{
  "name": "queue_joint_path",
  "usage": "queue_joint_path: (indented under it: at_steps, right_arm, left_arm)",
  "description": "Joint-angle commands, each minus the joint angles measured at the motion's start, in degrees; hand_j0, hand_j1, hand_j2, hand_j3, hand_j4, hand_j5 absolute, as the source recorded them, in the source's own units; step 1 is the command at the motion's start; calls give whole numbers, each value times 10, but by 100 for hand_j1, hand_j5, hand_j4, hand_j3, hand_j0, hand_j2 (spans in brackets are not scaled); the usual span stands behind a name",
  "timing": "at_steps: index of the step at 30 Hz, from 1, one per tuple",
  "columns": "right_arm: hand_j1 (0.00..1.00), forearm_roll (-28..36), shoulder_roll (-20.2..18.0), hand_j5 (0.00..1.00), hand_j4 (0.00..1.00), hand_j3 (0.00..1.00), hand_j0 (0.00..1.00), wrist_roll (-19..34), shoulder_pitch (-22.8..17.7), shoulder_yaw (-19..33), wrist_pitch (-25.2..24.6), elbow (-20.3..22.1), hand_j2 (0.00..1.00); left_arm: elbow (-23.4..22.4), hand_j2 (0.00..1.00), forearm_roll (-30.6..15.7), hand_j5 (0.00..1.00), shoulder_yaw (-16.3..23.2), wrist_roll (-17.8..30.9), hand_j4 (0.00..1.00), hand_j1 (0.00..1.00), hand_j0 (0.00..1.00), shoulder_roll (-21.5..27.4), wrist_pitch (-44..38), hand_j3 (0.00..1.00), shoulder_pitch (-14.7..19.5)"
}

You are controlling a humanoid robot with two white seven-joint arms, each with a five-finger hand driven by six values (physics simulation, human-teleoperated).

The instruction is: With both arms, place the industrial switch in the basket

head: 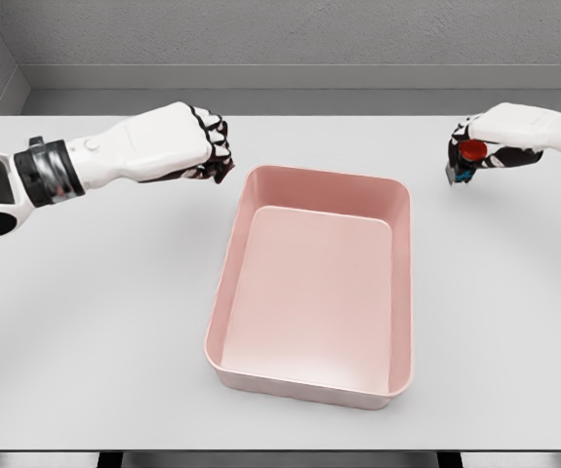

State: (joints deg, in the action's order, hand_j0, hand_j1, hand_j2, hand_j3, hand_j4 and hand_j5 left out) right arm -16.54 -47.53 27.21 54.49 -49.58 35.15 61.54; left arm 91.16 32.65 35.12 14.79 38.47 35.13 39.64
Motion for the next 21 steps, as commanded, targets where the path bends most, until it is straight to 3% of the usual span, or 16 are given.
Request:
queue_joint_path:
  at_steps: [1,5,11,17,19,21]
  right_arm:
    - [43,5,-12,43,43,43,43,-1,1,6,-1,24,43]
    - [43,5,-25,43,43,43,43,-1,1,7,-1,55,43]
    - [42,6,-55,42,42,42,42,-1,-1,19,-1,130,42]
    - [42,7,-72,42,42,42,42,-1,-5,27,-1,191,42]
    - [42,7,-72,42,42,42,42,-1,-5,27,-1,216,42]
    - [42,7,-78,42,42,42,42,-1,-6,27,-1,230,42]
  left_arm:
    - [33,25,-6,25,0,9,25,25,25,-2,-1,25,0]
    - [69,24,-8,24,0,11,24,24,24,-27,-1,24,-2]
    - [83,24,-7,24,29,11,24,24,24,-67,-1,24,-5]
    - [83,24,-5,24,38,10,24,24,24,-99,-1,24,-57]
    - [83,24,-7,24,38,10,24,24,24,-100,-1,24,-59]
    - [83,41,-15,41,38,10,41,41,41,-104,-1,41,-55]
